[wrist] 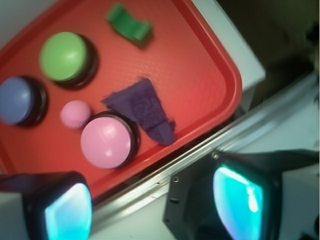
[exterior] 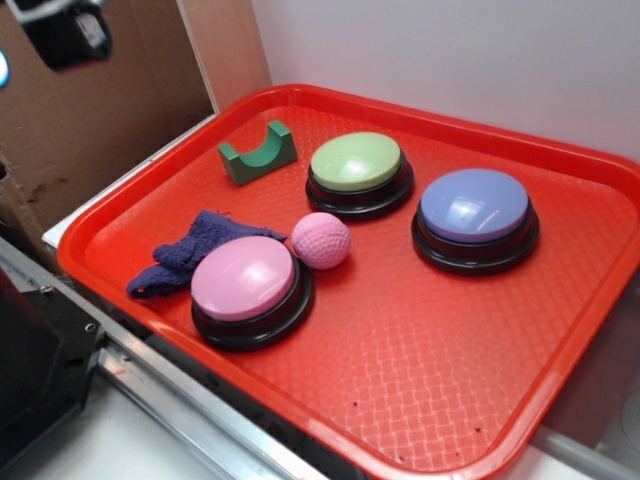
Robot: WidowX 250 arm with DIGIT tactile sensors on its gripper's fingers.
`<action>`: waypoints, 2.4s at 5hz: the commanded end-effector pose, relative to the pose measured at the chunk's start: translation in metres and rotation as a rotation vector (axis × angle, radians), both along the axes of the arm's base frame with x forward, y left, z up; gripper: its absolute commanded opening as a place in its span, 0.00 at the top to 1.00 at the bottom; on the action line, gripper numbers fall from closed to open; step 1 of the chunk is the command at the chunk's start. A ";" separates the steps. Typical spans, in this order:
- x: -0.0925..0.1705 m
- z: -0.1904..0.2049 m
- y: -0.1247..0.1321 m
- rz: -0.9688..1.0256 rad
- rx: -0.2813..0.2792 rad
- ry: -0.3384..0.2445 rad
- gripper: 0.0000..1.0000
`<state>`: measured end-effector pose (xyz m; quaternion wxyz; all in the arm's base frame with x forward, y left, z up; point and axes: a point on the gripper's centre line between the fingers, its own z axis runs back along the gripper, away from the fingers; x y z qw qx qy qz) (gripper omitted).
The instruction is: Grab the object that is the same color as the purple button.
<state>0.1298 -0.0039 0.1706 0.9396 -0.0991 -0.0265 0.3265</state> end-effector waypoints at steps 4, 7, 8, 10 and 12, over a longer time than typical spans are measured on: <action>0.022 -0.131 0.004 0.769 -0.146 0.117 0.00; 0.038 -0.158 -0.001 0.750 -0.124 0.144 0.00; 0.040 -0.160 -0.007 0.737 -0.117 0.138 0.27; 0.041 -0.157 -0.005 0.736 -0.120 0.122 1.00; 0.044 -0.145 0.002 0.640 -0.079 0.106 1.00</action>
